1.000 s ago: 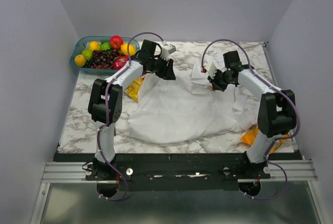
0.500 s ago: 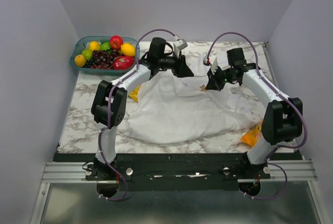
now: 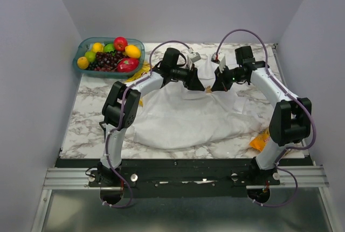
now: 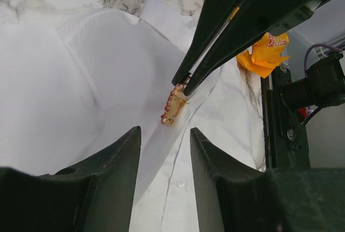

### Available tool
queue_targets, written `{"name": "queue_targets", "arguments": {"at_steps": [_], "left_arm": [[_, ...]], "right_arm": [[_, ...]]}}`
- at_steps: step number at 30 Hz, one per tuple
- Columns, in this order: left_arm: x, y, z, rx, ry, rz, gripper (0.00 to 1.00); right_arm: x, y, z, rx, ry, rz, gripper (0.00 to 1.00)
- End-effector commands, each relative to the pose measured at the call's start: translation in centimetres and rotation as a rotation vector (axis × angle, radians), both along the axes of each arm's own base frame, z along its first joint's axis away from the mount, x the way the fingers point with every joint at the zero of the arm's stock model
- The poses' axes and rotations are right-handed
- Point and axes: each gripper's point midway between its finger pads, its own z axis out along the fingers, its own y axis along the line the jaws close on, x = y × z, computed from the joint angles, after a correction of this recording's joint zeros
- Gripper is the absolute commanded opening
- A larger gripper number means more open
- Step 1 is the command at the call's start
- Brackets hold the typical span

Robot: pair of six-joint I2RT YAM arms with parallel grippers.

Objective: Remove the brooch from the garment

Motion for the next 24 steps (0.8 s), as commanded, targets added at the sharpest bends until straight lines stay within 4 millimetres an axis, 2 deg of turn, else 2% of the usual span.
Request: {"name": "queue_targets", "arguments": {"at_steps": [1,5,10,12,19,24], "left_arm": [[0.2,-0.3,-1.0,-0.014,0.007,-0.022,0.50],[0.4,-1.2,-0.6,-0.052,0.014,-0.027,0.50],[-0.1,-1.9,-0.6,-0.057,0.012,-0.045,0.44],[-0.3,-2.0,-0.9,-0.054,0.019,-0.049,0.36],[-0.8,-2.0,-0.9,-0.059,0.028,-0.083,0.22],[-0.9,-1.9,-0.9,-0.058,0.023,-0.086,0.05]], "right_arm": [[-0.5,0.6,0.7,0.050,0.061,0.019,0.00],[-1.0,0.7,0.3,0.056,0.095,0.030,0.00],[-0.8,0.7,0.4,0.059,0.100,0.031,0.00],[-0.6,0.7,0.4,0.053,0.095,0.027,0.00],[-0.1,0.7,0.4,0.050,0.094,0.023,0.01],[0.0,0.7,0.2,0.047,0.102,0.021,0.00]]}}
